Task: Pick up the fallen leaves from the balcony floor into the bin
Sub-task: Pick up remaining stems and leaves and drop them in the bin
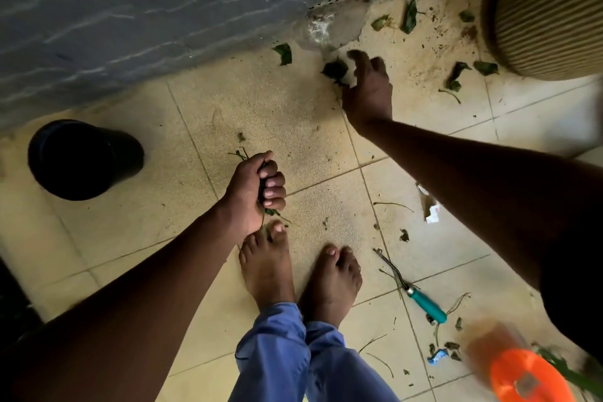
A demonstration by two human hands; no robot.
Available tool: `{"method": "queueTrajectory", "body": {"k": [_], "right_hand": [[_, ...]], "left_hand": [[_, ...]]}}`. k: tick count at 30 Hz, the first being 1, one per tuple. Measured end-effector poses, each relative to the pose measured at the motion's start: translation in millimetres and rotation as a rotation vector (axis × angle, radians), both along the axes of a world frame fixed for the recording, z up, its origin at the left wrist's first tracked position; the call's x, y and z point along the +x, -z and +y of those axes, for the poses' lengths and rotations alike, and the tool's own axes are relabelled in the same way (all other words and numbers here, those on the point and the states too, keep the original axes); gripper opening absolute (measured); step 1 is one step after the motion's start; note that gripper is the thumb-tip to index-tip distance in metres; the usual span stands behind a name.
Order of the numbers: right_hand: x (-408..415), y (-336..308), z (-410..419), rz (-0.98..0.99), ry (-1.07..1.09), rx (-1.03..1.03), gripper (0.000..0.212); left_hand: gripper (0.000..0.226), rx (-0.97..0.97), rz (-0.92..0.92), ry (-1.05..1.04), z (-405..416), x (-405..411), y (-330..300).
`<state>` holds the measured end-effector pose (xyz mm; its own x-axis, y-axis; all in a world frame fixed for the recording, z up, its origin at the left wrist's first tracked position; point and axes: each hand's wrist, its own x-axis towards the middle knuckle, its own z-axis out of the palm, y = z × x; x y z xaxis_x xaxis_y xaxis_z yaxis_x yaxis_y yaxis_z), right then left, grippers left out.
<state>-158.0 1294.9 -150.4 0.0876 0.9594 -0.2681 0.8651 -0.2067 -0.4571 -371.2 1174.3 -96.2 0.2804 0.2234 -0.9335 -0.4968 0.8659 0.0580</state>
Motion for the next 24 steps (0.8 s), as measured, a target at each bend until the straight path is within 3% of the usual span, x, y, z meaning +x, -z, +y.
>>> {"method": "queueTrajectory", "body": {"k": [6,12,15,17,20,24], "right_hand": [[-13.0,9.8,18.1,-0.173,-0.168,-0.034,0.028],[-53.6,-3.3,29.2,-0.03,-0.244,0.09,0.021],[-81.3,-1.9,42.1,0.079,-0.344,0.08,0.036],[-89.1,3.2,45.6,0.018,-0.41,0.016,0.041],[-87.7,10.1,45.7,-0.093,-0.387,-0.036,0.028],[-101.5,7.3,27.4,-0.012,-0.265,-0.031,0.016]], "left_hand": [[0.055,0.007,0.003,-0.014,4.7,-14.4,6.2],[0.055,0.015,0.008,-0.073,1.1,-24.2,8.8],[0.055,0.01,0.006,-0.098,-4.1,-30.3,8.9],[0.055,0.0,0.0,-0.113,-8.3,-36.4,8.7],[0.054,-0.015,0.002,-0.134,-15.2,-45.9,8.0],[0.055,-0.037,0.016,-0.159,-27.1,-59.1,8.3]]}}
